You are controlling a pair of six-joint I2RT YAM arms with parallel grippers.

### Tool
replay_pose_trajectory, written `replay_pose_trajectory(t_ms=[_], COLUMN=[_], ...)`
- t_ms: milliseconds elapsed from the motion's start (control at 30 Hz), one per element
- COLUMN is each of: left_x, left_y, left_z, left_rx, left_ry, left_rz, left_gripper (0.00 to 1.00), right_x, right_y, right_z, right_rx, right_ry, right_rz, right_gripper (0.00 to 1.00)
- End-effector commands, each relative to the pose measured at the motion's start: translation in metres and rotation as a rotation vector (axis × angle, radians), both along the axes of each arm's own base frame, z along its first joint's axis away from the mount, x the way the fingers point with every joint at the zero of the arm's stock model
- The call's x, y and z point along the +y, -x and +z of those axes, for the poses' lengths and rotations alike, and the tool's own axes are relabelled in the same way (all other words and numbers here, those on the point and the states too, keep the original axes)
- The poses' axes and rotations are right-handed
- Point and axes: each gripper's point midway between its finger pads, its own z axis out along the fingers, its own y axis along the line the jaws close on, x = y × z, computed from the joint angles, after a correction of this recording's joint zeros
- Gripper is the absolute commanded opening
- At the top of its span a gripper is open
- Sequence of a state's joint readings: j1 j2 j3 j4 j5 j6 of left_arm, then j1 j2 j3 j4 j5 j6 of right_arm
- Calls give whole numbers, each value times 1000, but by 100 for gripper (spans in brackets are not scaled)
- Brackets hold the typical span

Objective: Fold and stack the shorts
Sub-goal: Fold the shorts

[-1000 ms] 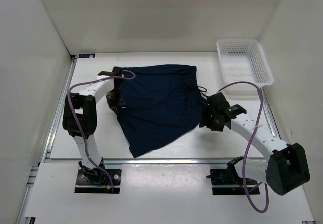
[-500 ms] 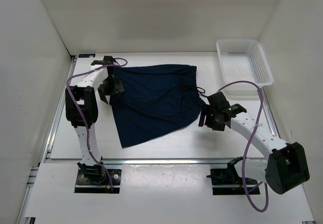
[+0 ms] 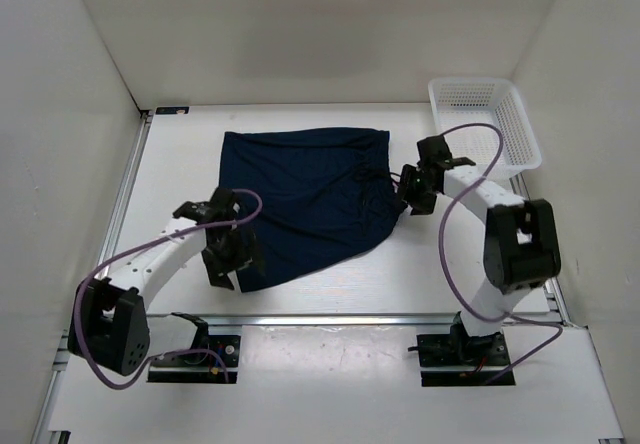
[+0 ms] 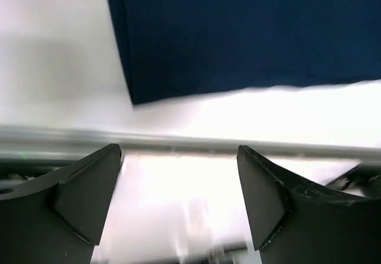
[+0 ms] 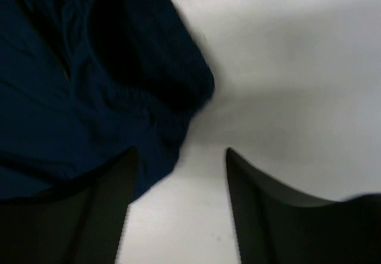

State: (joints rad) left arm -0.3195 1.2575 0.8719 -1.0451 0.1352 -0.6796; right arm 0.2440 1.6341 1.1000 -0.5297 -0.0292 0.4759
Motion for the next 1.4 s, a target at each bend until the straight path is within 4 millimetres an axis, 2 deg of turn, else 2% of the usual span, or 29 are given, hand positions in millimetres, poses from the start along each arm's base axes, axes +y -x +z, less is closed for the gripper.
replay_pose_trajectory(t_ms=[0, 67, 100, 200, 233, 433, 500, 533, 567, 633, 667, 733, 800, 867, 933, 1067, 1133, 1233, 1267, 1333, 1367], left_x=[-20, -19, -19, -16, -20, -19, -15, -13, -7, -3, -3, -6, -10, -6, -2, 2, 3, 7, 9, 15, 18], left_y=[24, 36, 34, 37, 32, 22, 18, 11, 14, 5, 5, 5, 1, 0, 3, 5, 7, -3, -15, -22, -38], left_z=[-8, -17, -19, -33, -39, -67, -76, -80, -89, -90, -90, -83, -64, -48, -37, -26, -19, 0, 14, 28, 45], left_rx=[64, 103, 92, 130, 129, 166, 185, 166, 204, 201, 199, 186, 137, 80, 67, 38, 30, -24, -75, -100, -149], left_ry=[86, 77, 75, 45, 45, -18, -57, -80, -113, -123, -124, -101, -61, -56, -68, -73, -68, -85, -102, -137, -135], left_rz=[78, 111, 122, 149, 140, 138, 142, 145, 155, 156, 144, 143, 174, 198, 225, 238, 239, 248, 246, 246, 248], left_gripper=[91, 91, 91, 91, 91, 86, 79, 75, 58, 25, 13, 10, 10, 10, 10, 10, 10, 10, 10, 10, 10], right_x=[19, 23, 17, 11, 7, -2, -3, -4, -4, -6, -5, -9, -16, -21, -25, -33, -34, -37, -35, -36, -40], right_y=[-28, -34, -36, -29, -28, -4, 2, 7, 6, 17, 22, 35, 48, 60, 72, 92, 97, 101, 93, 89, 87], right_z=[-8, -13, -17, -25, -24, -28, -29, -31, -26, -26, -25, -21, -20, -16, -12, -18, -15, -11, -1, 7, 10], right_rx=[-4, 2, 12, 41, 40, 54, 62, 68, 54, 66, 77, 76, 88, 75, 69, 88, 88, 85, 50, 29, 24], right_ry=[-76, -87, -74, -73, -73, -47, -46, -45, -47, -50, -62, -52, -33, -24, -15, 9, 9, 16, 7, 12, 32], right_rz=[74, 80, 40, 19, 10, -1, -2, -2, -1, -13, -22, -38, -59, -77, -81, -90, -90, -93, -93, -98, -107], right_gripper=[58, 48, 30, 7, 0, 0, 0, 0, 0, 0, 0, 0, 0, 0, 0, 0, 0, 0, 0, 0, 0])
